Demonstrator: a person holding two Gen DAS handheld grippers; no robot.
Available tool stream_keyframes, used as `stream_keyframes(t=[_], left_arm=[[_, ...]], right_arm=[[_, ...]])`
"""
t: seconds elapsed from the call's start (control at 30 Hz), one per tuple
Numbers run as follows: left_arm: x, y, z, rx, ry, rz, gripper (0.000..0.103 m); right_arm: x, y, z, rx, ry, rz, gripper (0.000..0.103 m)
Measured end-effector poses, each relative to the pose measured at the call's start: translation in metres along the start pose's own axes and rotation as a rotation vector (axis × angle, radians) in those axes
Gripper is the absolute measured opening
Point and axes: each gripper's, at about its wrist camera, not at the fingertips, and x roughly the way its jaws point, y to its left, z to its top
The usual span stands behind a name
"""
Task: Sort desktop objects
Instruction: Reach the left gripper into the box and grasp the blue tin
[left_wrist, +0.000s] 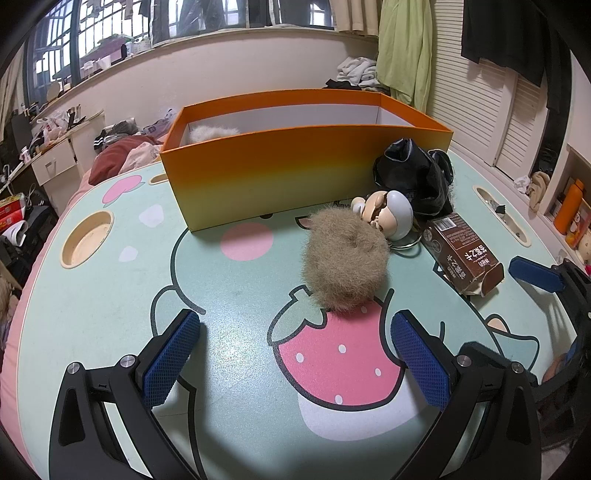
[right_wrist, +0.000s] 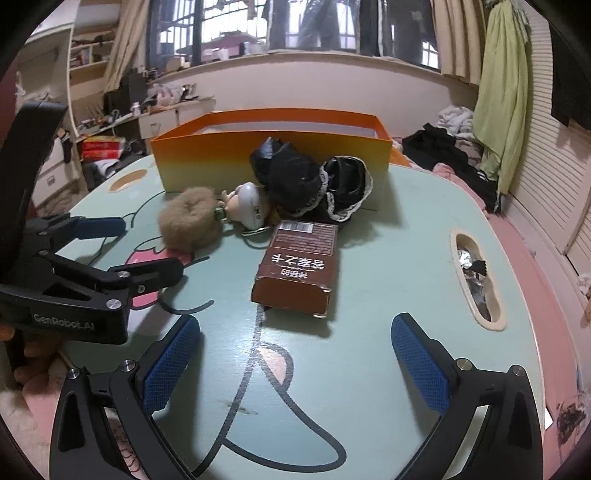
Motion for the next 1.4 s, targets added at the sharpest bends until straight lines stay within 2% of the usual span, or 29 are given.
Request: stream_keyframes(t=[0.23,0.37,0.43,0.5,0.53,0.6,0.67,0.73,0.77,0.83,0.9,0.97,1.07,1.1,1.13,1.2,1.3,1.4], left_arm=[[-0.001,-0.001,0.000,0.001,0.000,0.000,0.103],[-0.001,0.000,0.003,0.013,0.017,-0.019,0.102],[-0.010,0.003,0.007,0.006,-0.006,-0.039,0.094],[-0.031,0.011,0.024,-0.046,-0.074,-0.052,0.076],[-0.037,0.012,0.033,-0.060,-0.094,-0.079,0.074],[-0.057,0.008,0.070,-0.051,-0.142,-0.190,0.073],[-0.057,0.001,0.100,-0.034,-0.131,-0.235,0.066],[-0.032,-0.010,0.141,-0.019,-0.028,-0.286,0.064],[-0.013,-0.014,0.157,-0.023,0.052,-0.309,0.064],[0.031,-0.022,0.178,-0.065,0.221,-0.331,0.064],[0.060,-0.030,0.187,-0.085,0.297,-0.314,0.064],[0.082,-0.043,0.190,-0.067,0.333,-0.257,0.064],[0.105,-0.064,0.183,-0.010,0.404,-0.231,0.064],[0.110,-0.068,0.181,0.001,0.420,-0.216,0.067],[0.114,-0.068,0.180,-0.007,0.413,-0.232,0.067],[0.120,-0.063,0.181,-0.012,0.430,-0.205,0.068],[0.120,-0.048,0.179,-0.049,0.445,-0.244,0.068],[0.116,-0.032,0.179,-0.060,0.432,-0.225,0.068]], right_arm=[[-0.002,-0.004,-0.002,0.039,-0.015,0.009,0.103],[-0.001,0.000,-0.002,0.027,-0.011,-0.036,0.099],[-0.001,-0.001,-0.003,0.030,-0.013,-0.033,0.099],[-0.001,-0.002,-0.003,0.030,-0.014,-0.032,0.099],[-0.001,-0.002,-0.003,0.029,-0.015,-0.031,0.099],[-0.001,-0.003,-0.003,0.027,-0.015,-0.031,0.099],[-0.001,-0.004,-0.004,0.026,-0.016,-0.031,0.099],[-0.001,-0.005,-0.004,0.027,-0.017,-0.029,0.099],[-0.001,-0.005,-0.004,0.027,-0.018,-0.028,0.099],[-0.001,-0.005,-0.004,0.025,-0.019,-0.028,0.099],[-0.001,-0.005,-0.004,0.026,-0.019,-0.028,0.099],[-0.001,-0.004,-0.004,0.026,-0.019,-0.028,0.099],[-0.001,-0.004,-0.004,0.026,-0.020,-0.027,0.099],[-0.001,-0.003,-0.004,0.026,-0.020,-0.027,0.099],[-0.001,-0.004,-0.004,0.026,-0.021,-0.026,0.099],[-0.001,-0.004,-0.004,0.028,-0.021,-0.023,0.099],[0.000,-0.004,-0.003,0.028,-0.021,-0.021,0.099],[0.000,-0.003,-0.002,0.027,-0.021,-0.022,0.099]])
